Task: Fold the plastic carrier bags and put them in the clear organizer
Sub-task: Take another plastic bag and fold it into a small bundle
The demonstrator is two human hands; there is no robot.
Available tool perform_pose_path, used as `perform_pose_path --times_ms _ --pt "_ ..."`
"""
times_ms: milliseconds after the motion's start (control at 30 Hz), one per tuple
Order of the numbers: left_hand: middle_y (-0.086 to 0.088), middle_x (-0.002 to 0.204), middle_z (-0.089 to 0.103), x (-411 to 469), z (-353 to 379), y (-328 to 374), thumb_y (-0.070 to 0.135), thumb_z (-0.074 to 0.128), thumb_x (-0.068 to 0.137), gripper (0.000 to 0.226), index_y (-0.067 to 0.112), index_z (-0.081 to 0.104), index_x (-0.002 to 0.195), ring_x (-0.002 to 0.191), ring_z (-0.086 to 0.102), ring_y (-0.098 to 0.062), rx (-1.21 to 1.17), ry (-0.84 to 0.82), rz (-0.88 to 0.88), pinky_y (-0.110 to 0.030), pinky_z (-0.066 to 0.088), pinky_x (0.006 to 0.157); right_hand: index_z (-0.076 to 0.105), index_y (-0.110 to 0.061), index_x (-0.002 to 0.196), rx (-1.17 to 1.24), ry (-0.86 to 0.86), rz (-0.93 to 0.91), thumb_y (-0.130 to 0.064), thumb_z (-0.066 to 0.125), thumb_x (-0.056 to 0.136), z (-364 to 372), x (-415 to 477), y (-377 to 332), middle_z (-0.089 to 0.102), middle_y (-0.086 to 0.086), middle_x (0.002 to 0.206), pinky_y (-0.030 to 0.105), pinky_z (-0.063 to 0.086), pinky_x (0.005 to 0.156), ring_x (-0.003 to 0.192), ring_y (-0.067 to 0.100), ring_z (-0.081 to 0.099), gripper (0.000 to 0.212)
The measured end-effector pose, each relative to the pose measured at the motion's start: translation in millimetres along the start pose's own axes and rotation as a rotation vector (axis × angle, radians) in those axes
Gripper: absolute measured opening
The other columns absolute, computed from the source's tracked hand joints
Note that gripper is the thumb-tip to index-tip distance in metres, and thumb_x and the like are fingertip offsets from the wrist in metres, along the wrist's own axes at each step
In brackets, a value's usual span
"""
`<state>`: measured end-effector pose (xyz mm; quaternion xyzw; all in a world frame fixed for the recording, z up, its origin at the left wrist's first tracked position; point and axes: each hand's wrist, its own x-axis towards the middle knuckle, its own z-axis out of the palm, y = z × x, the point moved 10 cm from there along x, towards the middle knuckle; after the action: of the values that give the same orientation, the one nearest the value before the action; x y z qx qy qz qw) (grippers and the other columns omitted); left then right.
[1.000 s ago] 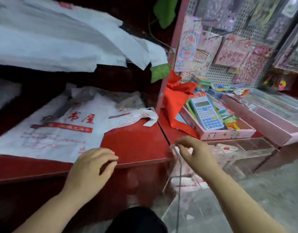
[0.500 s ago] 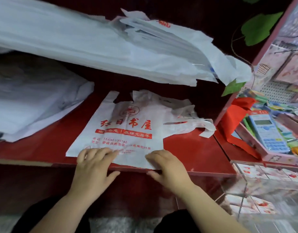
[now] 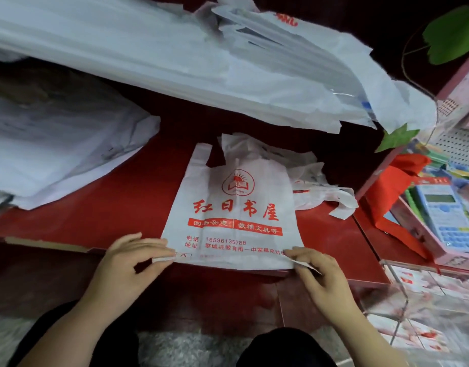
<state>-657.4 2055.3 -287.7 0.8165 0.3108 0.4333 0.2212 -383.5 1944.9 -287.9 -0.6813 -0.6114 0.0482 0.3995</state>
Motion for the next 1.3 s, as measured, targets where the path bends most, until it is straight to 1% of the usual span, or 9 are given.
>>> perform_pose_path --times_ms 67,167,300,433,700,900,1000,1133,1300 --pt "0.052 0.082 0.051 3 -4 1 0.052 0.049 0.071 0.020 0.056 0.064 0.085 0.095 0.047 0.025 -0.006 0.091 -0.059 -0.001 0.025 0.094 0.062 -0.024 0.068 0.090 0.062 0.110 -0.047 0.050 0.075 -7 2 12 0.066 -0.022 0.081 0.009 0.039 0.072 0.076 -0.007 0.058 0.026" --pt "0.017 0.080 0.062 2 -2 -6 0.051 0.040 0.071 0.054 0.010 0.075 0.079 0.091 0.054 -0.005 0.002 0.204 -0.203 -0.021 0.036 0.084 0.058 0.001 0.070 0.150 0.149 0.261 -0.036 0.059 0.085 -15 4 24 0.057 0.012 0.062 0.017 0.036 0.057 0.058 0.001 0.042 0.040" --pt "0.002 0.056 0.055 11 4 -4 0.041 0.050 0.078 0.043 0.003 0.070 0.076 0.061 0.051 -0.016 0.089 0.205 -0.262 -0.018 0.032 0.052 0.037 -0.011 0.056 0.043 0.220 0.401 -0.009 0.056 0.088 -16 9 29 0.030 -0.002 0.050 0.021 0.024 0.047 0.048 0.010 0.027 0.037" --pt "0.009 0.045 0.035 14 0 -7 0.014 0.073 0.076 0.011 0.005 0.071 0.071 0.051 0.044 -0.022 0.225 0.245 -0.320 -0.013 0.026 0.053 0.050 -0.008 0.064 -0.094 0.233 0.495 -0.017 0.056 0.087 -11 13 31 0.042 0.006 0.052 0.033 0.030 0.054 0.056 0.026 0.040 0.025" --pt "0.004 0.038 0.035 22 1 -4 0.020 0.074 0.067 0.010 0.010 0.072 0.064 0.040 0.050 -0.030 0.385 0.180 -0.333 -0.024 0.033 0.053 0.050 -0.015 0.061 -0.387 0.155 0.523 -0.021 0.055 0.086 -7 24 20 0.045 -0.002 0.052 0.030 0.025 0.068 0.063 0.028 0.040 0.026" --pt "-0.006 0.080 0.066 30 19 51 0.022 0.050 0.081 0.028 0.007 0.070 0.095 0.086 0.055 -0.025 0.489 0.159 -0.022 -0.041 0.031 0.087 0.052 -0.017 0.068 -0.394 0.157 0.543 -0.023 0.055 0.085 -10 27 18 0.056 0.004 0.066 0.032 0.026 0.071 0.079 0.032 0.054 0.018" --pt "-0.005 0.110 0.068 25 88 79 0.040 0.031 0.092 0.050 0.010 0.068 0.109 0.112 0.057 -0.021 0.475 -0.198 0.132 -0.042 0.026 0.100 0.058 -0.016 0.073 -0.399 0.143 0.543 -0.024 0.055 0.086 -10 28 19 0.064 0.006 0.077 0.032 0.026 0.071 0.082 0.031 0.054 0.016" --pt "-0.006 0.153 0.009 17 134 61 0.067 -0.012 0.081 0.091 0.011 0.018 0.147 0.140 0.004 -0.016 0.651 -0.602 -0.009 -0.040 0.000 0.114 0.053 -0.017 0.070 -0.388 0.111 0.589 -0.025 0.054 0.087 -8 28 25 0.061 0.008 0.075 0.034 0.032 0.071 0.074 0.030 0.047 0.019" --pt "-0.002 0.154 -0.021 13 143 52 0.071 0.025 0.084 0.085 0.027 -0.014 0.146 0.141 -0.019 -0.020 0.686 -0.720 -0.065 -0.045 -0.014 0.111 0.060 -0.015 0.103 -0.434 0.072 0.631 -0.025 0.049 0.090 -8 32 30 0.066 0.005 0.100 0.033 0.035 0.080 0.095 0.030 0.057 0.019"
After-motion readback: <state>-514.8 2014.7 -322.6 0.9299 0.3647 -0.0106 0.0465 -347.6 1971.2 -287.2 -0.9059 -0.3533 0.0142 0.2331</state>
